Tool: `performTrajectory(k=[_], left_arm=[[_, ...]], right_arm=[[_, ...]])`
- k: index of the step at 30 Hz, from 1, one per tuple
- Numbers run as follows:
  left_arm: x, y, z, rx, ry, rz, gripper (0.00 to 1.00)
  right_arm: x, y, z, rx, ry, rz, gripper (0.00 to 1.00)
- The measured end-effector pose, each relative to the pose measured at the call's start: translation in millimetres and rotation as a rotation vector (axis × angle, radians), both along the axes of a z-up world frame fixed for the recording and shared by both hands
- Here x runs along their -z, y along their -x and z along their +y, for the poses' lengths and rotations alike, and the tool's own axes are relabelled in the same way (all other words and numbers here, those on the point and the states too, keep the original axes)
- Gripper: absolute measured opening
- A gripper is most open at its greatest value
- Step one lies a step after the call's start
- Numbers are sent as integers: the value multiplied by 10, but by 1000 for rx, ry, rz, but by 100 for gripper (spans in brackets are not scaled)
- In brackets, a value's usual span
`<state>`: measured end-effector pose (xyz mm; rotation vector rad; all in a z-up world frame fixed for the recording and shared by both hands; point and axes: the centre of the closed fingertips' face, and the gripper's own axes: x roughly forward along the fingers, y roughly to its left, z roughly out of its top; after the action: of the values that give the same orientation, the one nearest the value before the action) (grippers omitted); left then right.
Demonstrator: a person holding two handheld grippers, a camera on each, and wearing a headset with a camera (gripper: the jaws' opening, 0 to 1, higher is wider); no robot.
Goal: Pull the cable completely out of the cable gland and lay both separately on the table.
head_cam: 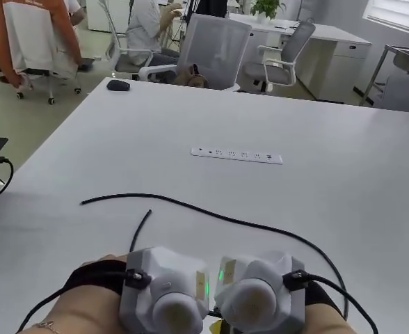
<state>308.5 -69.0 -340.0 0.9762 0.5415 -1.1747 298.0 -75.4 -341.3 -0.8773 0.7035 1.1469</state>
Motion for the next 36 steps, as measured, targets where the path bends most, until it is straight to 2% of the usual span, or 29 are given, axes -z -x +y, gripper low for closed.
performTrajectory(k=[3, 6, 12, 14, 20, 24, 27, 29, 33, 36], left_arm=[[-18, 13, -29, 11, 9, -4, 15], [-23, 21, -43, 17, 12, -5, 15], [-36, 14, -41, 8, 22, -5, 15], [-30, -9, -12, -1, 11, -12, 15], [-16, -30, 26, -18, 7, -7, 15], [-10, -26, 27, -20, 3, -6, 15], [-9, -20, 28, -19, 3, -4, 15], [-2, -21, 40, -16, -8, -7, 15], [1, -7, 24, -10, -3, -4, 15], [-5, -3, 5, -3, 0, -7, 15]], right_arm=[[13, -8, -22, 4, 8, 2, 10], [20, -12, -38, 5, 10, 3, 3], [27, -38, -65, 46, 1, 21, 3], [59, -64, -145, 69, 33, 18, 3], [151, -132, -398, 172, 116, 39, 4], [205, -139, -544, 221, 158, 60, 5], [215, -128, -569, 231, 170, 67, 5], [224, -80, -506, 195, 160, 80, 6], [122, -14, -187, 105, 41, 72, 18], [95, 14, -125, 63, 31, 60, 18]])
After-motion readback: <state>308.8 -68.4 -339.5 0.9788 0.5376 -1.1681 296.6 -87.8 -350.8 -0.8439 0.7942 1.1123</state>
